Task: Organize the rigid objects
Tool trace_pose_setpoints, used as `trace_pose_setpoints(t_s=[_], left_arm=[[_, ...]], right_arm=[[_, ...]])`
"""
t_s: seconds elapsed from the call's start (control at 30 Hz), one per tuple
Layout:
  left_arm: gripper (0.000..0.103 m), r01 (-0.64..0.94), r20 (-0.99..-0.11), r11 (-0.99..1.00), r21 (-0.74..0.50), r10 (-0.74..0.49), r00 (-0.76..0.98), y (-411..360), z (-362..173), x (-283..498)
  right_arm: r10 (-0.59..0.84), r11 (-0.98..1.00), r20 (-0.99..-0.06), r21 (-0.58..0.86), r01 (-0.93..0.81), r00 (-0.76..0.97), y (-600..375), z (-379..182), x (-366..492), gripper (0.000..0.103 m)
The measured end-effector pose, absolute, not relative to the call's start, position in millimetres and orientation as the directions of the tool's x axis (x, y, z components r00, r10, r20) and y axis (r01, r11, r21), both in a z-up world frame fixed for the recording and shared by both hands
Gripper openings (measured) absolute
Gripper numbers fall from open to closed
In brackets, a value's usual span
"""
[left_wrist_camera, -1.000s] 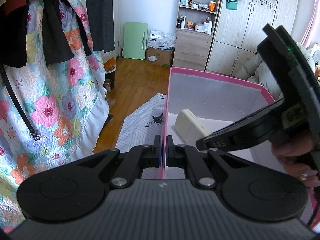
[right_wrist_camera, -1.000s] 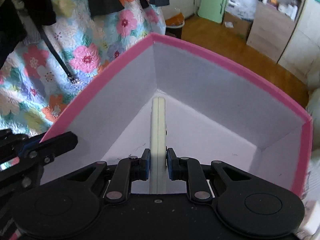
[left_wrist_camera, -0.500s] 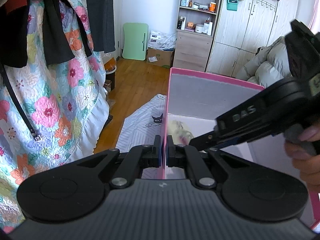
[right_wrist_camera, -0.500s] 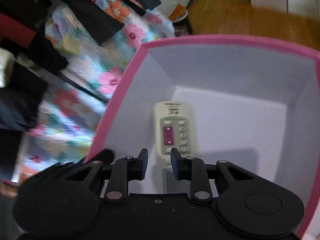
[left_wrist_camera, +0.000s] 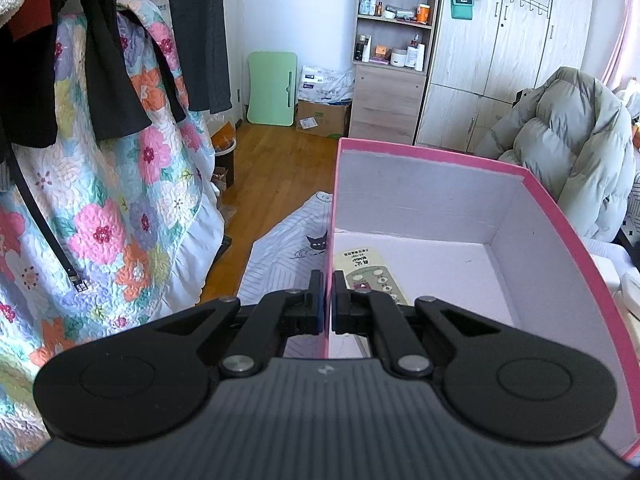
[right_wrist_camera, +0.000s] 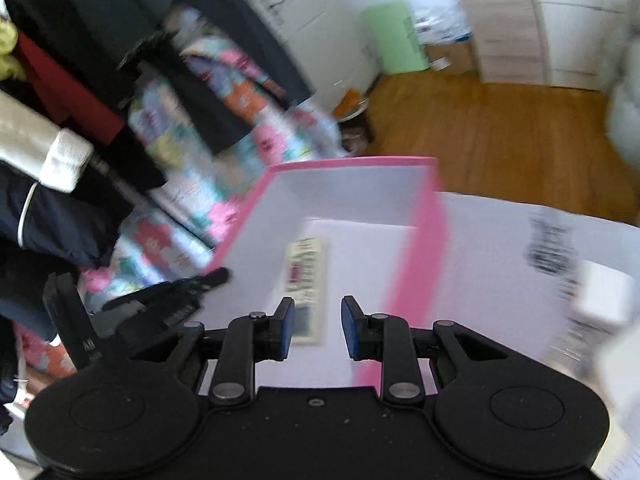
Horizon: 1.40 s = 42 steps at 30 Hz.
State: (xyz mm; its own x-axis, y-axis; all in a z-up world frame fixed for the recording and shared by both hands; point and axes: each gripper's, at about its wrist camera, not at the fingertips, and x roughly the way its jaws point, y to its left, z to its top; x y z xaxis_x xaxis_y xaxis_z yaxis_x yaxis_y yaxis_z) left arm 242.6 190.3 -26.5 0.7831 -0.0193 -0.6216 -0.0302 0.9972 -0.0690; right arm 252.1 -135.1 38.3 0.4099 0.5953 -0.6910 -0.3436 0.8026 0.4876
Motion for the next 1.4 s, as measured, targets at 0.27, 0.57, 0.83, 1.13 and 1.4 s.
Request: trace_pose_setpoints(t_s=[0.27, 0.57, 0.83, 1.13, 1.4], left_arm=[[0.003, -0.028, -0.621, 0.997, -0.073, -0.024, 0.784, 189.6, -26.6, 240.8], [0.003, -0.029, -0.621, 0.997, -0.073, -0.023, 0.784, 189.5, -27.1, 241.7], [0.003, -0.031, -0.62, 0.997, -0.077, -0.024, 0.784, 189.8, -27.3, 241.3], [0.003, -0.03, -0.62, 0.996, -0.08, -0.026, 0.784, 191.9, -27.6, 242.5], [0.003, -0.029, -0.619, 0.995, -0.095, -0.036, 0.784, 193.3, -28.9, 242.7]], right_arm=[[0.501, 0.859, -0.744, 0.491, -0.147, 0.441, -203.1, -22.8, 209.8, 0.039], [0.482, 0.852, -0.779, 0.523, -0.007, 0.401, -199.1, -83.5, 181.7, 0.045], [0.418, 0.886, -0.752, 0.462, -0.043, 0.51, -185.8, -97.0, 164.6, 0.026], [0.397, 0.894, -0.666, 0.437, -0.1, 0.632, -181.3, -78.3, 153.4, 0.008], [0.401, 0.891, -0.592, 0.429, -0.147, 0.699, -194.9, -28.0, 148.4, 0.008]])
